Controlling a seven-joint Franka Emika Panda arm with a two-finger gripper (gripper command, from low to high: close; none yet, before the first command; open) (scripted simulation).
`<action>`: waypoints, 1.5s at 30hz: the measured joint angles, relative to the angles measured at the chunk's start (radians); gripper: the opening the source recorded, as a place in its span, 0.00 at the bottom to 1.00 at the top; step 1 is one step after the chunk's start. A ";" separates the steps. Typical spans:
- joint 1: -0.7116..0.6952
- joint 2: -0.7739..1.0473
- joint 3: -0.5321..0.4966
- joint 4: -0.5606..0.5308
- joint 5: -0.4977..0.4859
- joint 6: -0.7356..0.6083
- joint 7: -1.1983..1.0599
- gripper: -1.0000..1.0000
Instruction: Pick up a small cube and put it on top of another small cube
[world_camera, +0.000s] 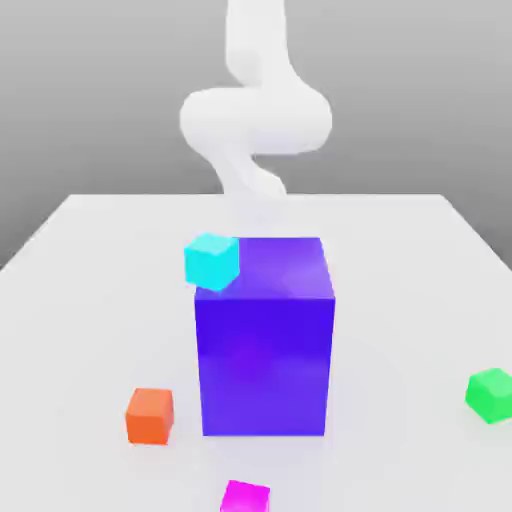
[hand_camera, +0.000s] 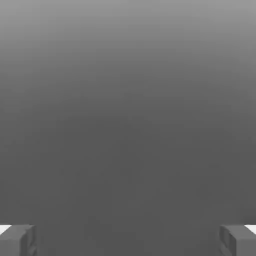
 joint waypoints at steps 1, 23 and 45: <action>0.021 0.033 -0.020 -0.001 0.014 0.009 -0.046 0.50; 0.292 0.709 -0.277 -0.011 0.324 0.170 -1.013 0.50; 0.200 1.219 -0.186 -0.005 0.282 0.456 -1.493 0.00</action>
